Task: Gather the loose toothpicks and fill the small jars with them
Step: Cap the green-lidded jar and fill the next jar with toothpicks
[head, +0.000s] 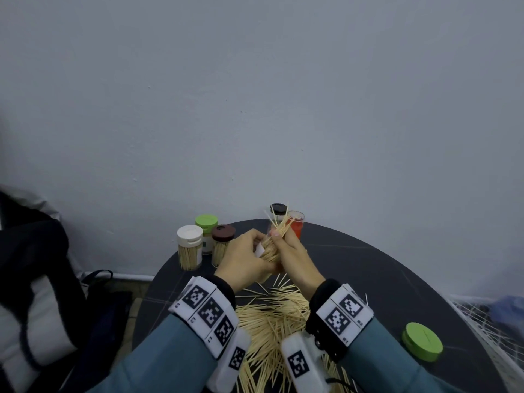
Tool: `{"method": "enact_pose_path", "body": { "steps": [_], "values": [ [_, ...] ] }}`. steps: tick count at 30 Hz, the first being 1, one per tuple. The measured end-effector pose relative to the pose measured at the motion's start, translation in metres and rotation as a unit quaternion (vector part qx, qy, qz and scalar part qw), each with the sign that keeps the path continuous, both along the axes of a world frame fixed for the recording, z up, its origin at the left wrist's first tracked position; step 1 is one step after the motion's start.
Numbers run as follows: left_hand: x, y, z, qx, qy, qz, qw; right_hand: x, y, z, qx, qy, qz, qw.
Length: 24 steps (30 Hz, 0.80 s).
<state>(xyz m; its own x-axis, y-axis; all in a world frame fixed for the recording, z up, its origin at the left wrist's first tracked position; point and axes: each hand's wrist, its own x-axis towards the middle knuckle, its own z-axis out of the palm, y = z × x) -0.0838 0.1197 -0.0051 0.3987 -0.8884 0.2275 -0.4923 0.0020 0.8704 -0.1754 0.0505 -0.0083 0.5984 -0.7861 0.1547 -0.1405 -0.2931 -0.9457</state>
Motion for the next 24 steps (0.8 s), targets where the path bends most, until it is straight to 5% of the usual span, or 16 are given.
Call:
{"method": "enact_pose_path", "body": {
  "steps": [5, 12, 24],
  "values": [
    [-0.002, -0.002, -0.001, 0.009, -0.016, -0.012, 1.000, -0.011, -0.004, 0.009, 0.070, -0.099, 0.038, 0.992],
    [-0.006, -0.004, -0.004, 0.031, -0.010, -0.051, 0.998, -0.020, -0.009, 0.010, 0.015, -0.171, 0.004, 0.985],
    [-0.004, -0.007, -0.007, 0.045, 0.012, -0.022, 0.999, -0.021, -0.005, -0.001, -0.022, -0.146, 0.068, 0.987]
  ]
}}
